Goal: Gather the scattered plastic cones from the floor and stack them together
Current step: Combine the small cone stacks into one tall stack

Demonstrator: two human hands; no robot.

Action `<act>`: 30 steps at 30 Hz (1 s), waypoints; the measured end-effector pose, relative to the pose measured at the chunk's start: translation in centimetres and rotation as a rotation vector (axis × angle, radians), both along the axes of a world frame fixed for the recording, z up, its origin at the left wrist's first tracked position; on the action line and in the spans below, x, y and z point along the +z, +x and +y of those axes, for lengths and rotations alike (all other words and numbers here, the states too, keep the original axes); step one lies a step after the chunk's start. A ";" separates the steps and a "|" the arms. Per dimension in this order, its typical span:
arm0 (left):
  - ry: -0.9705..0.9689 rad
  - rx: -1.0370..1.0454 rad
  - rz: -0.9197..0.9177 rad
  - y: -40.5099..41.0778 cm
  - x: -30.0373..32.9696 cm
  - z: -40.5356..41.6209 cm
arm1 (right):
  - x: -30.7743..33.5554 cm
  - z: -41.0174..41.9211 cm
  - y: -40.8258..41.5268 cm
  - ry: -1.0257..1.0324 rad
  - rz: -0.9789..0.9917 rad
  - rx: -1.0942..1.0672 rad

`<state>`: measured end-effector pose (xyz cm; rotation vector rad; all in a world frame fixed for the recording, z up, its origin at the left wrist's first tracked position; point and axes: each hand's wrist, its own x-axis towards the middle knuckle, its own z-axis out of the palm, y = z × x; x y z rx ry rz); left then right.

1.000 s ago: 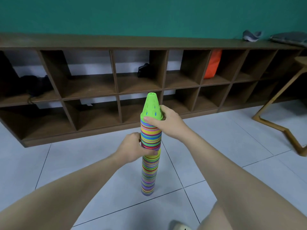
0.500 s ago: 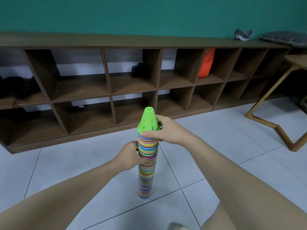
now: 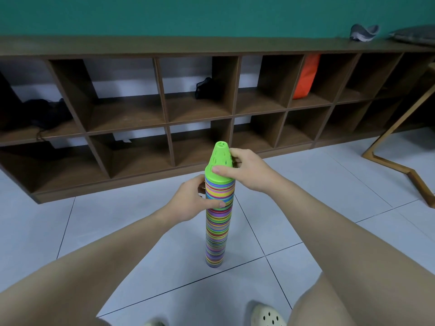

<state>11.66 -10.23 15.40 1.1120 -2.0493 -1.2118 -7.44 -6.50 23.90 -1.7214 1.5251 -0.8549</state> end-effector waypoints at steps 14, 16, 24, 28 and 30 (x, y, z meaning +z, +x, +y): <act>-0.100 0.036 -0.213 1.4 -1.2 0.5 | -1.2 1.2 -0.5 -0.009 -0.003 -0.013; -0.076 0.065 -0.266 2.2 -2.2 0.6 | -1.2 1.3 -0.7 0.008 0.002 -0.019; 0.044 0.048 -0.525 5.6 -10.4 0.1 | -1.4 0.7 -0.9 0.011 0.026 -0.002; 0.155 0.100 -0.539 6.7 -15.7 0.7 | -1.5 0.6 -0.8 -0.003 0.030 -0.012; 0.194 0.111 -0.544 6.6 -17.9 1.1 | -1.4 0.6 -0.6 -0.015 0.014 -0.004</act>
